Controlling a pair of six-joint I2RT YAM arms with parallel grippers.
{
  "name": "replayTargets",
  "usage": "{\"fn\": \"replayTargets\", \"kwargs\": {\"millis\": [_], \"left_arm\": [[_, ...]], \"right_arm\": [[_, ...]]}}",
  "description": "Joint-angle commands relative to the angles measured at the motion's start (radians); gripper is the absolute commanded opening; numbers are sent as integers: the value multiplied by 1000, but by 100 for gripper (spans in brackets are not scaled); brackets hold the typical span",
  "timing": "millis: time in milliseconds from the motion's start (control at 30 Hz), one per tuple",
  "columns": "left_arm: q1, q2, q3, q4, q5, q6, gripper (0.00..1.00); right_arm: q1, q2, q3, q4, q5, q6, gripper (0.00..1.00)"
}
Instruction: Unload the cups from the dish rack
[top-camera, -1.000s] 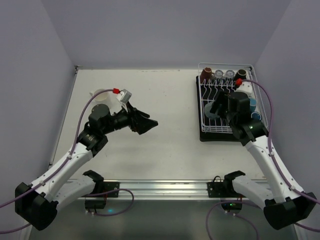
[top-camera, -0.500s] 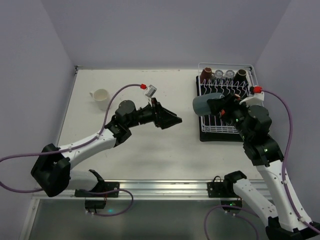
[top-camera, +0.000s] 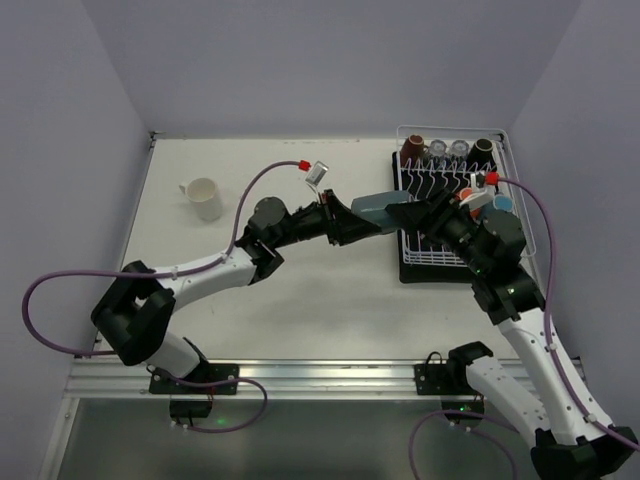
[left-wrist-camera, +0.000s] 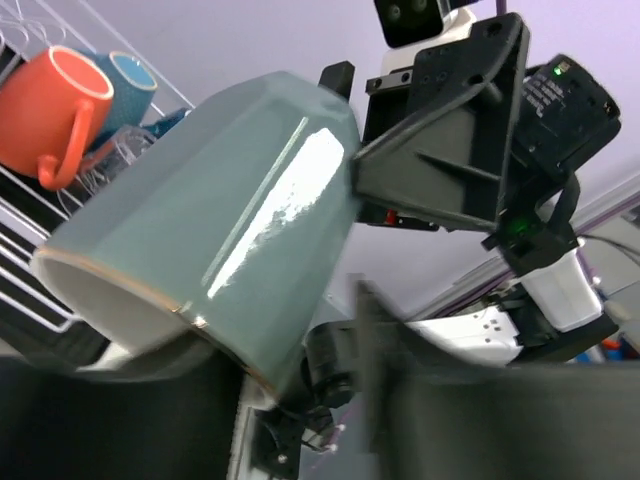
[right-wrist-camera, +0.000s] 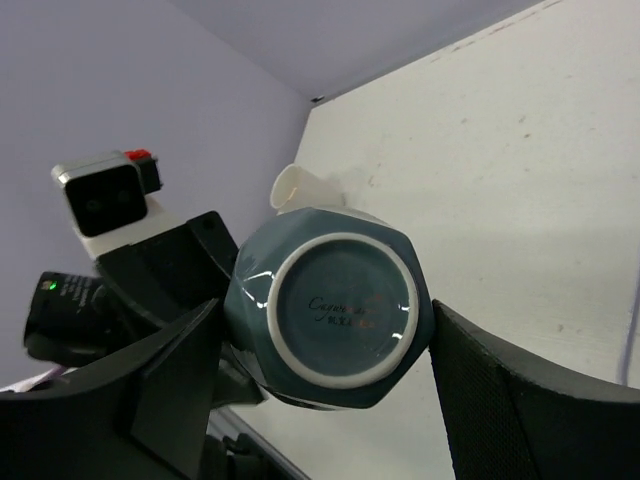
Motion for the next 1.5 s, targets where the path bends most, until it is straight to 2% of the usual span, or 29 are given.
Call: {"fn": "replayTargets", "kwargs": {"millis": [0, 100, 200, 233, 300, 367, 400, 433, 500, 600, 633, 833, 1100, 1467], "left_arm": [[-9, -1, 44, 170, -10, -36, 33], [-9, -34, 15, 186, -64, -17, 1], [-10, -111, -3, 124, -145, 51, 0], [-10, -128, -6, 73, -165, 90, 0], [-7, -162, 0, 6, -234, 138, 0], [-6, -203, 23, -148, -294, 218, 0], [-6, -212, 62, -207, -352, 255, 0], [-3, -220, 99, -370, -383, 332, 0], [16, -217, 197, -532, -479, 397, 0], [74, -183, 291, -766, -539, 476, 0], [91, -170, 313, -898, -555, 520, 0], [292, 4, 462, -1230, -631, 672, 0], [433, 250, 632, -1367, -662, 743, 0], [470, 452, 790, -1411, -711, 743, 0]], "right_arm": [[-2, 11, -37, 193, -133, 91, 11], [-4, 19, -83, 254, -163, 134, 11], [-2, 19, -123, 281, -173, 163, 17], [-2, 22, -131, 282, -175, 166, 36], [-2, 25, -140, 275, -178, 163, 66], [-2, 30, -137, 236, -175, 146, 95], [-1, 28, -137, 224, -164, 138, 99], [-4, 21, -139, 213, -155, 125, 99], [-2, 13, -137, 163, -137, 108, 99], [-2, -1, -137, 97, -121, 53, 99], [-2, -4, -139, 84, -115, 40, 99], [-1, -39, -169, 3, -58, -29, 99], [2, -84, -177, -60, -38, -92, 99], [14, -84, -208, -61, -37, -113, 99]]}}
